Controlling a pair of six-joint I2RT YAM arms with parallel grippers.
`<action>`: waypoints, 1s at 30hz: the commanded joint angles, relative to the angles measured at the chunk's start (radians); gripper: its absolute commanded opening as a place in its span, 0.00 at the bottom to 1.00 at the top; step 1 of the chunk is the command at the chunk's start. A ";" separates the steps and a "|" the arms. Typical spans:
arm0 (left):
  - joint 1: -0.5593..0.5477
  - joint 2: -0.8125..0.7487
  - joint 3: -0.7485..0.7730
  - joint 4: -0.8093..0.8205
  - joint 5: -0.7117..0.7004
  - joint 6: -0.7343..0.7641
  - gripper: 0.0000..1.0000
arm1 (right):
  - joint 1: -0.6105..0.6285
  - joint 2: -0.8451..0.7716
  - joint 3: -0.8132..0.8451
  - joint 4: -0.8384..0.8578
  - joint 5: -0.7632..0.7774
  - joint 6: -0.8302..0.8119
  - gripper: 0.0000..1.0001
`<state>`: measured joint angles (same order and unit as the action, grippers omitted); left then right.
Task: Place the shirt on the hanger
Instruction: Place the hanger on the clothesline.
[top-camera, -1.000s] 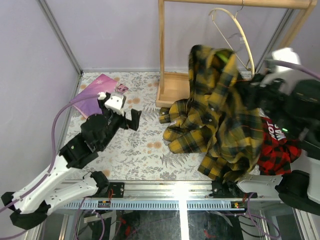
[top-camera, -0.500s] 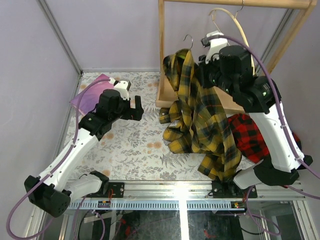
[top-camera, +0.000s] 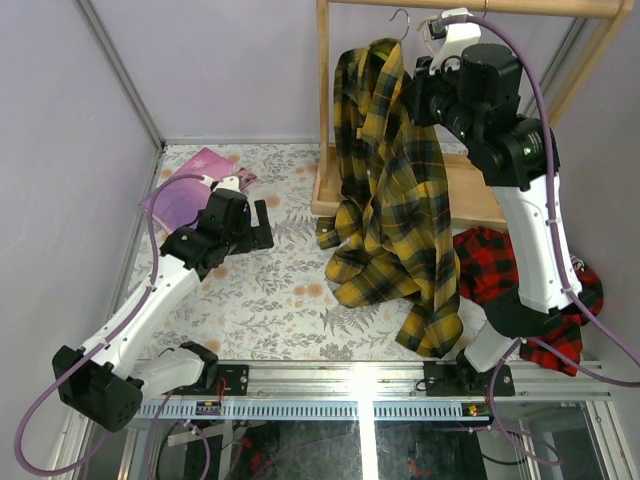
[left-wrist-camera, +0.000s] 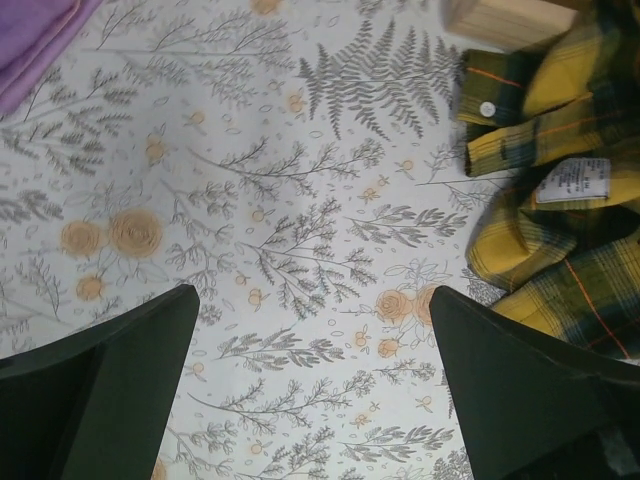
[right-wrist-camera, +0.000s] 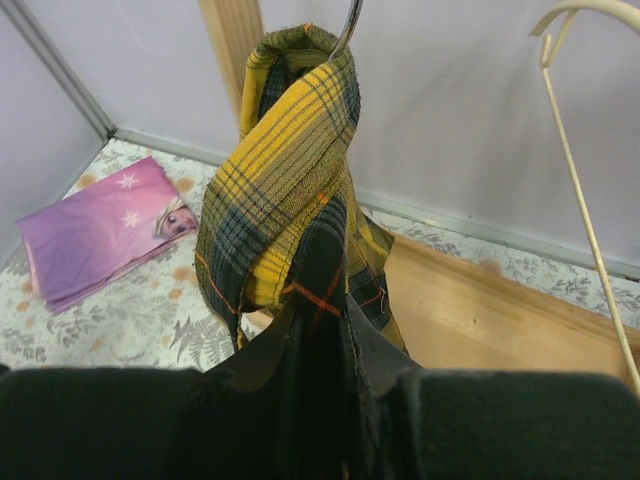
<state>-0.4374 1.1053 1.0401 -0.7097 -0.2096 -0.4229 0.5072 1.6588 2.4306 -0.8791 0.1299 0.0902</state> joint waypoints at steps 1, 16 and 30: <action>0.005 0.016 0.012 -0.084 -0.076 -0.111 1.00 | -0.042 0.035 0.056 0.226 -0.024 -0.007 0.00; 0.004 -0.092 -0.056 -0.048 0.042 0.073 1.00 | -0.076 0.027 -0.015 0.402 -0.035 -0.046 0.00; 0.005 -0.170 -0.115 0.001 0.048 0.073 1.00 | -0.097 0.142 0.048 0.470 0.094 -0.078 0.00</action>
<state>-0.4374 0.9550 0.9459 -0.7673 -0.1749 -0.3611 0.4274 1.7741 2.4119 -0.6094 0.1860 0.0303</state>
